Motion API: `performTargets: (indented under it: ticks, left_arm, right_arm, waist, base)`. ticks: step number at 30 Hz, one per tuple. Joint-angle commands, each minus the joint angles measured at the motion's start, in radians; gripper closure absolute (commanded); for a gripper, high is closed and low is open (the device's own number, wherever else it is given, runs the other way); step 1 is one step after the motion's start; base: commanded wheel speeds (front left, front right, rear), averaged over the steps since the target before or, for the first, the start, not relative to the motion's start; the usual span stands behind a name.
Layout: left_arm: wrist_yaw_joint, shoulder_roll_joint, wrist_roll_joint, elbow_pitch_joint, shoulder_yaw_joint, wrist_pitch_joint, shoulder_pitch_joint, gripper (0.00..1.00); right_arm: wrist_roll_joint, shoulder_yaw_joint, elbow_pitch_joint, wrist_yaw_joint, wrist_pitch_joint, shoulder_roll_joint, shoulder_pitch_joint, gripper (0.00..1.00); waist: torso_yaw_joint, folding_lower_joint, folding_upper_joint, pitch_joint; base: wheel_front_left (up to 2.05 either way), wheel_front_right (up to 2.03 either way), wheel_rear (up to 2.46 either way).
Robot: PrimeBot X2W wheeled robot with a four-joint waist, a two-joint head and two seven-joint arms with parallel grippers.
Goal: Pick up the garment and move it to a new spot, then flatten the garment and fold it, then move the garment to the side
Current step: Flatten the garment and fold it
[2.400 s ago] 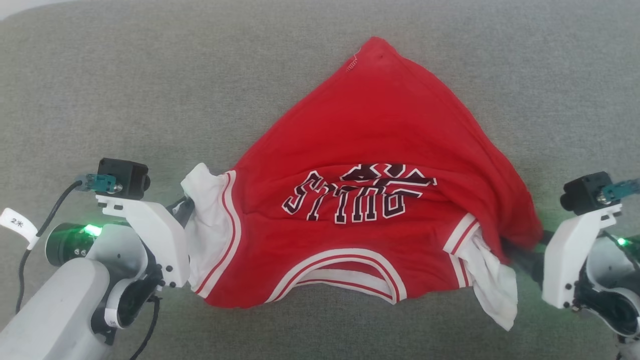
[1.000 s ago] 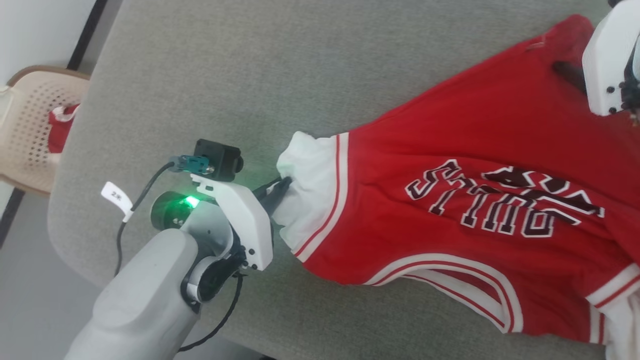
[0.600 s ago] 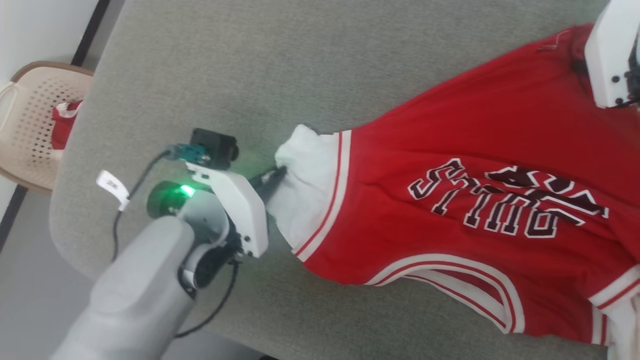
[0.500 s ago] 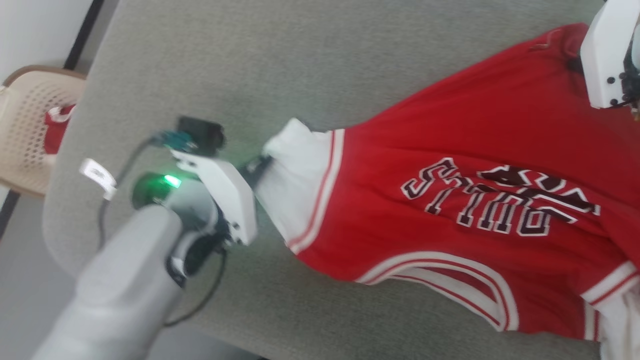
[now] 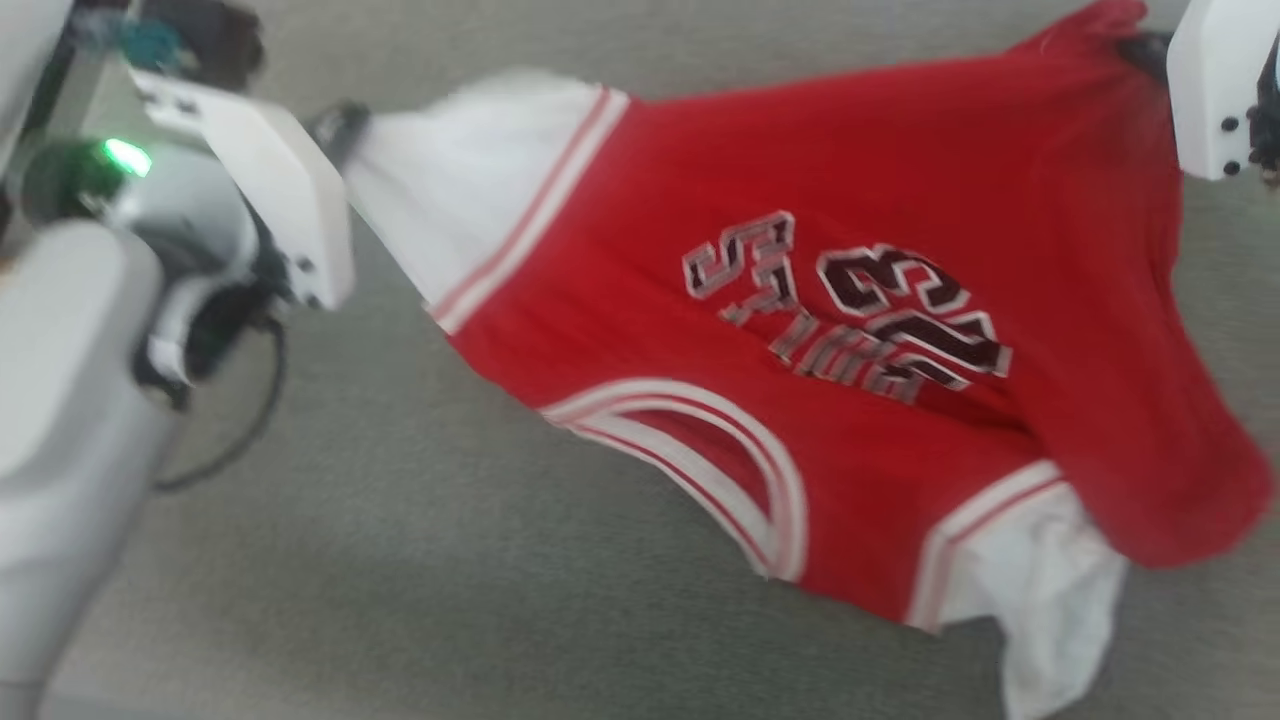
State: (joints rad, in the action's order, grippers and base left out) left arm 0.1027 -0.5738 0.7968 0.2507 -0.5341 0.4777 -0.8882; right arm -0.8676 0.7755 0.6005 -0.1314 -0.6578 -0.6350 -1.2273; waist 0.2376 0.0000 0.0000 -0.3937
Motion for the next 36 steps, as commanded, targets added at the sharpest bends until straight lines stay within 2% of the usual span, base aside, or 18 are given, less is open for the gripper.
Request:
performTargets:
  ticks: [1, 8, 14, 24, 29, 36]
  left_arm:
    - [0.006, -0.016, -0.009, -0.006, 0.008, 0.013, -0.025, 1.00]
    - [-0.001, -0.071, -0.044, 0.002, 0.007, 0.092, -0.163, 1.00]
    - [-0.024, -0.085, -0.081, 0.062, -0.003, 0.119, -0.272, 1.00]
    - [-0.048, -0.075, -0.099, 0.147, -0.020, 0.145, -0.362, 1.00]
    - [-0.062, -0.052, -0.106, 0.196, -0.020, 0.096, -0.412, 1.00]
    - [-0.094, 0.005, -0.181, 0.317, -0.022, -0.095, -0.565, 1.00]
  right_arm:
    - [-0.004, -0.002, -0.017, 0.001, 0.013, 0.000, -0.008, 1.00]
    - [0.017, -0.035, -0.113, 0.001, 0.061, -0.008, -0.020, 1.00]
    - [0.048, -0.068, -0.184, 0.001, 0.086, 0.013, -0.009, 1.00]
    - [0.074, -0.124, -0.214, 0.001, 0.067, 0.041, 0.015, 1.00]
    - [0.107, -0.159, -0.181, 0.001, 0.081, 0.069, -0.013, 1.00]
    - [0.199, -0.224, -0.046, 0.001, 0.204, 0.145, -0.101, 1.00]
  waist:
    - [-0.047, 0.0000, 0.0000, 0.043]
    - [-0.135, 0.0000, 0.0000, 0.114]
    - [-0.211, 0.0000, 0.0000, 0.202]
    - [-0.274, 0.0000, 0.0000, 0.272]
    - [-0.292, 0.0000, 0.0000, 0.259]
    - [-0.295, 0.0000, 0.0000, 0.151]
  base:
    - [0.00, 0.00, 0.00]
    - [0.00, 0.00, 0.00]
    - [0.00, 0.00, 0.00]
    - [0.00, 0.00, 0.00]
    - [0.00, 0.00, 0.00]
    - [0.00, 0.00, 0.00]
